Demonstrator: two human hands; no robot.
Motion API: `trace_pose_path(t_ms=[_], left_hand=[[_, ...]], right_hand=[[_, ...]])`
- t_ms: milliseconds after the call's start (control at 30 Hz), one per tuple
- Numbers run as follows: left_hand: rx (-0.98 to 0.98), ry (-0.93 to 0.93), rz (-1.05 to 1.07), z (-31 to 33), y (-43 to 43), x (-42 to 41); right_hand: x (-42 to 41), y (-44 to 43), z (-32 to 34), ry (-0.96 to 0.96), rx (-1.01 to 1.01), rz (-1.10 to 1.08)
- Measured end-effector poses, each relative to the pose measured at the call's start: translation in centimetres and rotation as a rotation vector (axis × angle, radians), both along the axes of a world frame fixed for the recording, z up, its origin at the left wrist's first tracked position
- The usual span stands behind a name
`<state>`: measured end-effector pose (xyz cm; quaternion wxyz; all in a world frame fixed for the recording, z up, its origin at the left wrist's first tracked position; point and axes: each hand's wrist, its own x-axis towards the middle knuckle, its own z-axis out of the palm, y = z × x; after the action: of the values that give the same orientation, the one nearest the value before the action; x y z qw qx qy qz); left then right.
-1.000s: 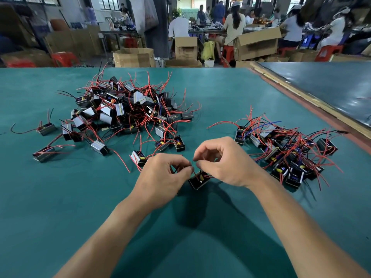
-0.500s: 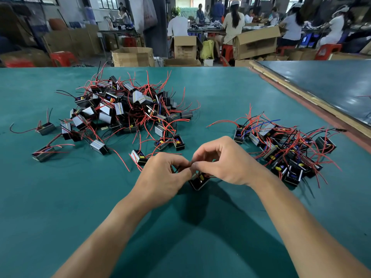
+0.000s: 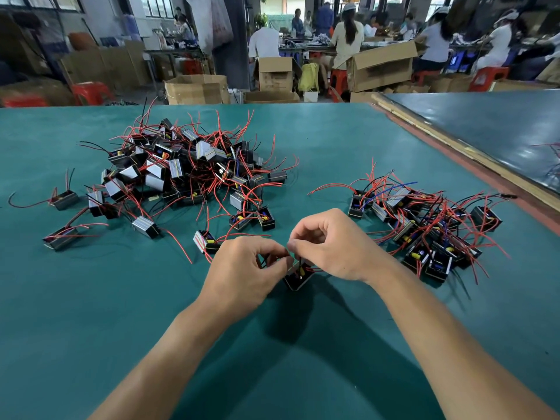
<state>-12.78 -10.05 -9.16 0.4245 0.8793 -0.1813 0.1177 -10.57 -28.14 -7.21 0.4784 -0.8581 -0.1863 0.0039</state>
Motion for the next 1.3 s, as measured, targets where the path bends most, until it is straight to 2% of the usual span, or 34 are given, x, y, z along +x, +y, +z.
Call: trace_pose_path(t_ms=[467,733,967,1133,1300], left_hand=[[-0.054,0.126,0.021,0.12,0.11,0.14],[-0.037,0.065,0.001,0.35,0.26,-0.07],[-0.012,0.078,0.044,0.48,0.31,-0.22],[0.043,0.020,0.024,0.68,0.37,-0.30],[0.029,0.027,0.027,0.65,0.46,-0.24]], right_hand=[[-0.05,-0.37,0.11,-0.043,-0.045,0.057],[0.15,-0.41,0.01,-0.081,-0.091,0.016],[-0.53,0.00,0.29,-0.114,-0.097,0.092],[-0.60,0.39,0.07,-0.146,-0.099,0.111],[-0.40,0.24,0.09,-0.112,-0.022,0.072]])
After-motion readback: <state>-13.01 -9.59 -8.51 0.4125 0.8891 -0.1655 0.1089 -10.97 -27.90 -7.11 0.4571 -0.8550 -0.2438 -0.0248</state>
